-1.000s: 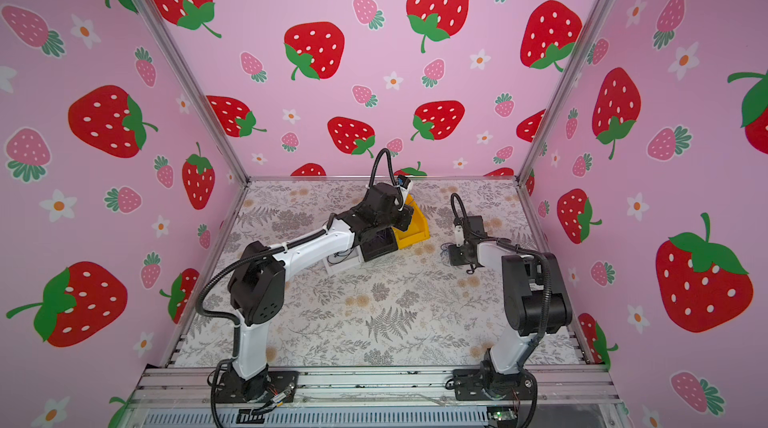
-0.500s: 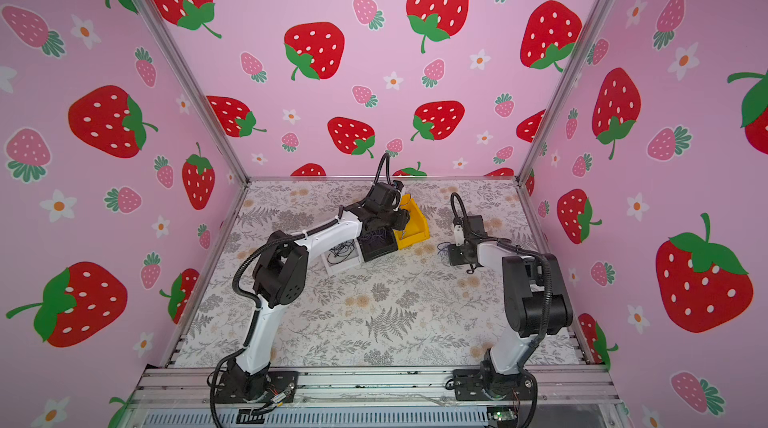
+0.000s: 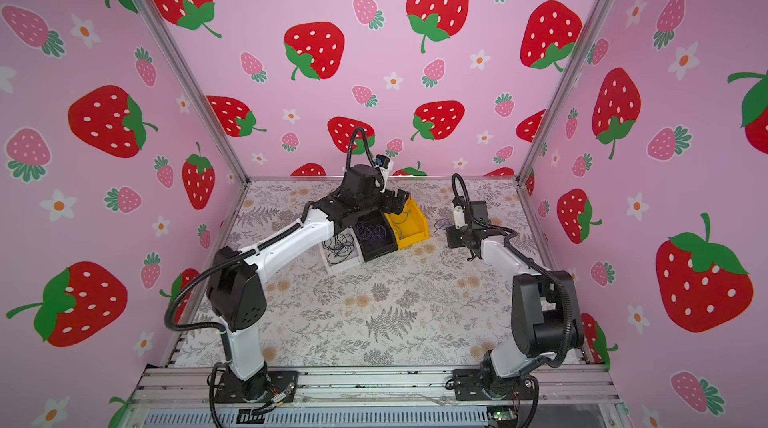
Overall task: Untangle the cables
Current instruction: 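Release the blue cable end into the yellow bin with the left gripper, then carry the blue cable loop with the right gripper over the yellow bin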
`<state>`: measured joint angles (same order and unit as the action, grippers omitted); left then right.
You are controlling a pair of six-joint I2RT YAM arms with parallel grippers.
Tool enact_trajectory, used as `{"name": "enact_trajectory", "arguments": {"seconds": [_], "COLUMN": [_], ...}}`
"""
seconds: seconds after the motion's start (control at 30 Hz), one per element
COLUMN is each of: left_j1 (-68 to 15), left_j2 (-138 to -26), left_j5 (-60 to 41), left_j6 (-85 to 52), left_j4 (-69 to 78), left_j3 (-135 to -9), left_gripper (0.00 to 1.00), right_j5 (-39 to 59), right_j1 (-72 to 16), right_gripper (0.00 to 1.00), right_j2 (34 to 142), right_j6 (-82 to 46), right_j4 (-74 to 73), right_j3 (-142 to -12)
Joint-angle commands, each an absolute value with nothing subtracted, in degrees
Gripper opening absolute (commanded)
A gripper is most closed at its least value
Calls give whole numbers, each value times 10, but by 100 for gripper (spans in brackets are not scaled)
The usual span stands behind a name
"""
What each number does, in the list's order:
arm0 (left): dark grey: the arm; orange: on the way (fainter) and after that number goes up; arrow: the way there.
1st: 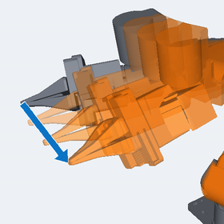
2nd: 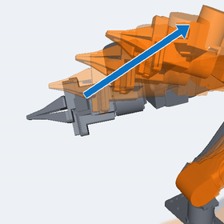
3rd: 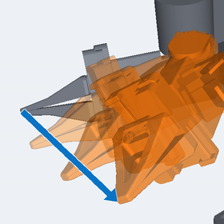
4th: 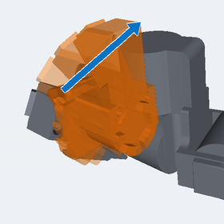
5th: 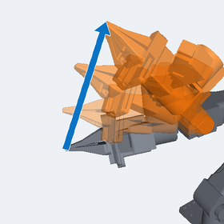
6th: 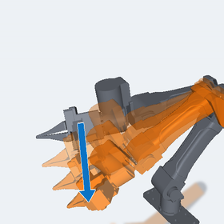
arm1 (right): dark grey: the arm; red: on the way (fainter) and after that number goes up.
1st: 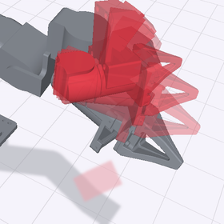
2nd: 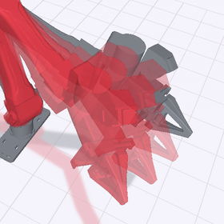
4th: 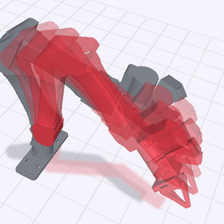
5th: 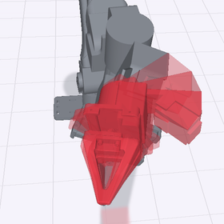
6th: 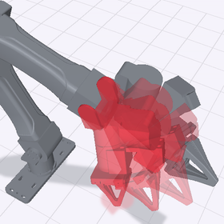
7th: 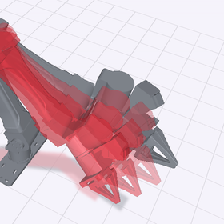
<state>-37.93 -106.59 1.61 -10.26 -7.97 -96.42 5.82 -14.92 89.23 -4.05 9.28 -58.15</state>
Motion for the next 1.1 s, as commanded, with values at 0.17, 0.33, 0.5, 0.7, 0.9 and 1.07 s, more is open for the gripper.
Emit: {"name": "enact_trajectory", "arguments": {"seconds": [0.17, 0.33, 0.5, 0.7, 0.9, 1.07], "left_j1": [-351, -323, -296, -279, -277, -276], "left_j2": [-901, -807, -734, -697, -702, -704], "left_j5": [58, 78, 93, 96, 86, 83], "left_j6": [-67, -70, -87, -99, -102, -106], "left_j4": [-81, -100, -120, -123, -124, -125], "left_j3": [-829, -726, -651, -611, -613, -610], "left_gripper": [96, 96, 95, 94, 94, 93], "right_j5": [60, 82, 86, 83, 81, 70], "right_j1": [-231, -246, -254, -261, -272, -281], "right_gripper": [0, 0, 0, 0, 0, 2], "right_j2": [986, 1077, 1128, 1159, 1177, 1203], "right_j6": [-54, -78, -89, -99, -103, -107], "right_j4": [99, 78, 68, 64, 60, 71], "right_j3": [-744, -811, -842, -848, -855, -875]}}
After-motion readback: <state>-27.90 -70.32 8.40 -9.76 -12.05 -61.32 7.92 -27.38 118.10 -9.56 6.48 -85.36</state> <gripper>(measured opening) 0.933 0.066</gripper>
